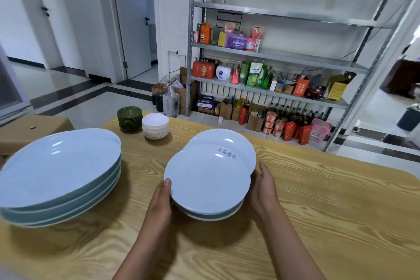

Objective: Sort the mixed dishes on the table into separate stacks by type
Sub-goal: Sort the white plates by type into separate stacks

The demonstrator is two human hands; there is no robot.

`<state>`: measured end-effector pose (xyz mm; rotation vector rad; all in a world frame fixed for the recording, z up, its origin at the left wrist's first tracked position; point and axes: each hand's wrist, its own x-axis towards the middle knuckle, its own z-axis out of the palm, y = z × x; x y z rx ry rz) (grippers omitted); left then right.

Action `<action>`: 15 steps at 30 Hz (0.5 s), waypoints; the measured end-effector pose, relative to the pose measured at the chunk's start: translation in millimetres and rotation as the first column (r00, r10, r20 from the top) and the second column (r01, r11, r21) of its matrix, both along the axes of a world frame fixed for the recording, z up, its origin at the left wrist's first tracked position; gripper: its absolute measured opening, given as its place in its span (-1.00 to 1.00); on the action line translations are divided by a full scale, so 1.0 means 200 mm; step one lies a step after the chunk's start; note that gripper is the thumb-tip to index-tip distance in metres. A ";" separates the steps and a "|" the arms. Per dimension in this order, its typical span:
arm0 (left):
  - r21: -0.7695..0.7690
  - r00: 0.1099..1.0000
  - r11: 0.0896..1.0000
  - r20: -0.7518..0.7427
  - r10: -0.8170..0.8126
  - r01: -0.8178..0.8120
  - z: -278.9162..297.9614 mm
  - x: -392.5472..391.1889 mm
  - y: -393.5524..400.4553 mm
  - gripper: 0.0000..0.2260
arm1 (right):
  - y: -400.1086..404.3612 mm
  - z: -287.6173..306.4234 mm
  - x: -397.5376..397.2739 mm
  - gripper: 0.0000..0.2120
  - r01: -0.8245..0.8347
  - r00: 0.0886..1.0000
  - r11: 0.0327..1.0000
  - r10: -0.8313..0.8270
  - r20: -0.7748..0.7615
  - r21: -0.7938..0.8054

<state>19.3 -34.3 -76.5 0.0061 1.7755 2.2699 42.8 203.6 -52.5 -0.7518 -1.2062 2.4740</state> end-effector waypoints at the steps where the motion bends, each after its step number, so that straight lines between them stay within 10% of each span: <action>1: -0.001 1.000 1.000 0.015 -0.011 0.011 0.01 -0.03 0.01 -0.57 | 0.02 -0.01 0.01 -0.58 0.017 1.000 1.000 -0.017 0.001 -0.001; 7: -0.083 0.992 0.990 0.061 -0.111 0.116 0.07 -0.22 0.22 -0.69 | 0.15 -0.04 0.09 -0.61 0.035 0.995 0.992 -0.023 -0.102 0.125; 15: -0.073 0.963 0.960 0.014 -0.268 0.269 0.09 -0.46 0.61 -0.62 | 0.45 -0.15 0.10 -0.14 0.153 0.984 0.947 -0.173 0.048 0.281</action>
